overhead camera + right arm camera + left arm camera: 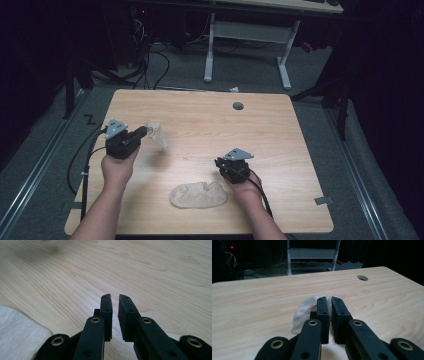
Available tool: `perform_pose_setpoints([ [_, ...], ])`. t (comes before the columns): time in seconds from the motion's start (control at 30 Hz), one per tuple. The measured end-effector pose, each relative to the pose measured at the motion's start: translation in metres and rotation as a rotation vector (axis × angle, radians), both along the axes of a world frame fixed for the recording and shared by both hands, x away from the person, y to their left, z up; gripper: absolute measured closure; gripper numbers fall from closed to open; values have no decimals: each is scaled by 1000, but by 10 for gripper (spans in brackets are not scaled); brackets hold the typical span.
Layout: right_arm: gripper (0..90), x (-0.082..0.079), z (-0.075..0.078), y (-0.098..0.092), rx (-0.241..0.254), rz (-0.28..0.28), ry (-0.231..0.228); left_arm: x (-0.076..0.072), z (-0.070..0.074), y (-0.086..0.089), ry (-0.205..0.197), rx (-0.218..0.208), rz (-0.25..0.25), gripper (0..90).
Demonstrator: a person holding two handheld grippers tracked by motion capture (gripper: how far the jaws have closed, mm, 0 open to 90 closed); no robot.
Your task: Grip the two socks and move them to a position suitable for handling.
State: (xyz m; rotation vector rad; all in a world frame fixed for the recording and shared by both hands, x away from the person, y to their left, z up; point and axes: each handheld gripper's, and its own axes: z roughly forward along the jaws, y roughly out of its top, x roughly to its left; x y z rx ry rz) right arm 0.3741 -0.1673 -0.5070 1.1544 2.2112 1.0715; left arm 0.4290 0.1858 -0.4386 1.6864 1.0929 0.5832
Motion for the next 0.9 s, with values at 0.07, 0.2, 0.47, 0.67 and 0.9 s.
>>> perform_pose_setpoints([
  [0.07,822,0,0,-4,6,-4,1,6,2,-2,-9,-15,0,854],
  [0.2,821,1,-2,-7,11,-9,10,5,-3,0,-1,-9,15,853],
  [0.47,821,0,-2,-3,-4,27,-1,-32,-50,32,162,112,60,847],
  [0.67,820,-3,4,-2,2,25,-17,-60,-63,29,254,197,25,829],
  [0.9,817,-2,3,-2,5,24,-10,-62,-68,-18,266,226,-101,779],
])
